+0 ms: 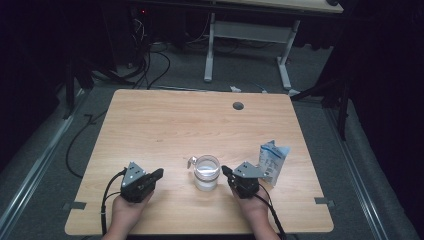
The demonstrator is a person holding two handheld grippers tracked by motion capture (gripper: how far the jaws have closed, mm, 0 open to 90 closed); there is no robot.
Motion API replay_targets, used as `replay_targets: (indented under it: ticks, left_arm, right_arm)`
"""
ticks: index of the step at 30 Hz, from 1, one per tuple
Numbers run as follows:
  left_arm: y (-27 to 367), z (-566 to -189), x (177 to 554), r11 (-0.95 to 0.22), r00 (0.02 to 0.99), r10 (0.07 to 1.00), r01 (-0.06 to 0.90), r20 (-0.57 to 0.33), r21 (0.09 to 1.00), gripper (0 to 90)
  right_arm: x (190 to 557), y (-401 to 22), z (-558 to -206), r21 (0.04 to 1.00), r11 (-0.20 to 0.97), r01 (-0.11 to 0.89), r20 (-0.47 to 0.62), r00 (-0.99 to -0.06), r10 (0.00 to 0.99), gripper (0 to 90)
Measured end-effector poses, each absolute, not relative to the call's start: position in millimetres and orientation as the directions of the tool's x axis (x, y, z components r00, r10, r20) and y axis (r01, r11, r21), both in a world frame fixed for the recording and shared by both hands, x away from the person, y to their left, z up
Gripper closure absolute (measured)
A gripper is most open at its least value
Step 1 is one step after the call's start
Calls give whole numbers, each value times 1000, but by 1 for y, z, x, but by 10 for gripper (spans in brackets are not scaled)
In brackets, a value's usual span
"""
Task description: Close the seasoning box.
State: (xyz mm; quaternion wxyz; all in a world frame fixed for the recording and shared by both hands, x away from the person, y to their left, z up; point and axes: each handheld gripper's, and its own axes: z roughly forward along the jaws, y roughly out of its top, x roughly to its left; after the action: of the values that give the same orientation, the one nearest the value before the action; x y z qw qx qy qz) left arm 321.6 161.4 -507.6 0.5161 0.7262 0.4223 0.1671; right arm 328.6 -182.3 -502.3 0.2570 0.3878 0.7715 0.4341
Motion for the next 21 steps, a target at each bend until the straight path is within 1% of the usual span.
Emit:
replay_targets:
  ticks: [3,4,5,6,7,8,10,11,12,21]
  left_arm:
    - [170,-510,316,-80,575,791,436,-209,897,859]
    - [171,-511,314,-32,559,792,439,-245,898,854]
    - [170,-511,313,44,534,788,446,-305,894,850]
    - [166,-512,311,164,495,771,454,-401,876,844]
    - [170,-512,311,174,488,771,458,-410,872,837]
    - [184,-512,313,25,528,798,450,-289,892,833]
    - [194,-511,315,-21,538,806,445,-248,895,823]
    - [196,-511,315,-26,538,807,445,-244,895,813]
    - [203,-511,317,-73,549,811,440,-204,895,794]
    - [207,-513,321,-69,541,814,449,-210,891,765]
  right_arm:
    - [335,-180,-500,867,334,369,-75,-567,820,900]
    - [336,-179,-500,865,335,374,-72,-568,820,900]
    - [337,-177,-501,864,339,372,-75,-569,819,900]
    - [337,-177,-501,864,343,369,-80,-572,816,900]
    - [336,-175,-502,860,350,372,-81,-577,812,900]
    - [335,-174,-503,860,352,370,-83,-579,811,900]
    - [332,-174,-504,860,350,372,-84,-572,816,900]
    - [331,-174,-504,861,347,371,-83,-570,817,900]
    - [329,-174,-504,861,346,373,-82,-569,819,900]
    - [307,-166,-503,862,362,354,-91,-595,798,900]
